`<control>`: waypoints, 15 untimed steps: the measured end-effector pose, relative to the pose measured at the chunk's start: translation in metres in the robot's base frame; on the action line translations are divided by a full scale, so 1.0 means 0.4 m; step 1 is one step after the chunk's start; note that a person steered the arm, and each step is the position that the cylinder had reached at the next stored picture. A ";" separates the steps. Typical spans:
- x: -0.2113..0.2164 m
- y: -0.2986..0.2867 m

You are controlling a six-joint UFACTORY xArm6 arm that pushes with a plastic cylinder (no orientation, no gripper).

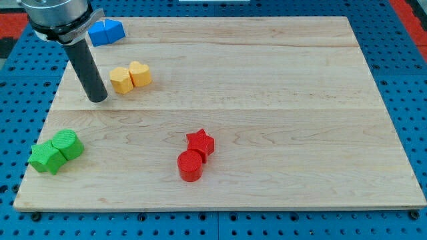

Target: Separate the yellow blocks on the board

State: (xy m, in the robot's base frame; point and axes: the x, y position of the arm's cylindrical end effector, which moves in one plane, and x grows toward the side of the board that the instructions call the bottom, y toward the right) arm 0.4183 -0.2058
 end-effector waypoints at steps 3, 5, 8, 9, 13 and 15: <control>0.009 -0.038; -0.143 0.105; -0.165 0.320; -0.110 0.213; -0.190 0.020; -0.138 0.253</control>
State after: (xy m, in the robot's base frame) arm 0.3630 -0.1047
